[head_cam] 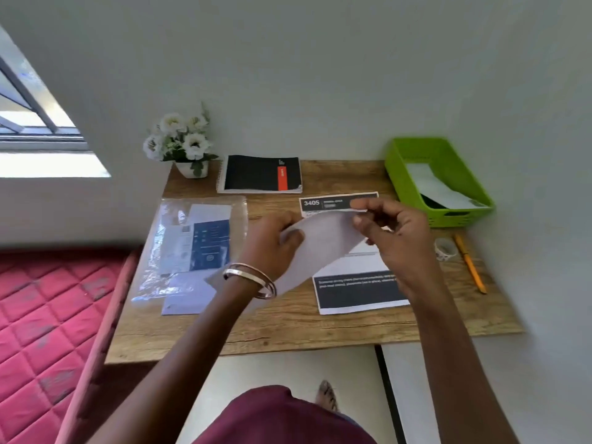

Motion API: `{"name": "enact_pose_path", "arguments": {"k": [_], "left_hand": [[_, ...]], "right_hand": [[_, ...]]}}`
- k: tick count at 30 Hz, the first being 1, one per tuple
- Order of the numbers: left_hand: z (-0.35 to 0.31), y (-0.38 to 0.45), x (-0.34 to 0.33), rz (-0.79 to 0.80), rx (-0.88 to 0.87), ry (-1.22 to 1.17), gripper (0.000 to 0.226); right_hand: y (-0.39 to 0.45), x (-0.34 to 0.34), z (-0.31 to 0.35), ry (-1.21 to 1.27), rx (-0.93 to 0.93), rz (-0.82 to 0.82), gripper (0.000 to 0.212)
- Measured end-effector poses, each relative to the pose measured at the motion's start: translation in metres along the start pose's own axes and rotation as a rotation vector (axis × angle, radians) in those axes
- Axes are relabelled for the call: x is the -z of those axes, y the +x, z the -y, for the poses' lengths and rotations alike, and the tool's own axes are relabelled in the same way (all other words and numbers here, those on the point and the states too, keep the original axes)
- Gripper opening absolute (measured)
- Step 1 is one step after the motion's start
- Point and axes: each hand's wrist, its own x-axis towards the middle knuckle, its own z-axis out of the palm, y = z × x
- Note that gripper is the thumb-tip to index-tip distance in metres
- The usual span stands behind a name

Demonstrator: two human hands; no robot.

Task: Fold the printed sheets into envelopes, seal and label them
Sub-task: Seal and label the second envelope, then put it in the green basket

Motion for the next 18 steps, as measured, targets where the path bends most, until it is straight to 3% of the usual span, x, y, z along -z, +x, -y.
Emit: {"name": "enact_pose_path", "arguments": {"k": [4, 9, 11, 14, 18], "left_hand": [[-0.011, 0.018, -0.002, 0.145, -0.028, 0.09, 0.014], [-0.019, 0.038, -0.015, 0.191, -0.026, 0.166, 0.033], [-0.016, 0.043, -0.026, 0.213, -0.005, 0.165, 0.054], [-0.011, 0.042, -0.048, 0.303, -0.03, 0.264, 0.102], [0.001, 0.034, -0.083, 0.409, -0.045, 0.491, 0.136]], "right_hand": [[0.011, 0.03, -0.018, -0.153, -0.043, -0.041, 0.011], [0.016, 0.054, -0.025, 0.141, -0.265, 0.096, 0.013], [0.019, 0.057, -0.029, 0.203, -0.339, 0.09, 0.018], [0.025, 0.056, -0.039, 0.247, -0.418, 0.035, 0.017], [0.031, 0.053, -0.052, 0.232, -0.47, 0.068, 0.016]]}}
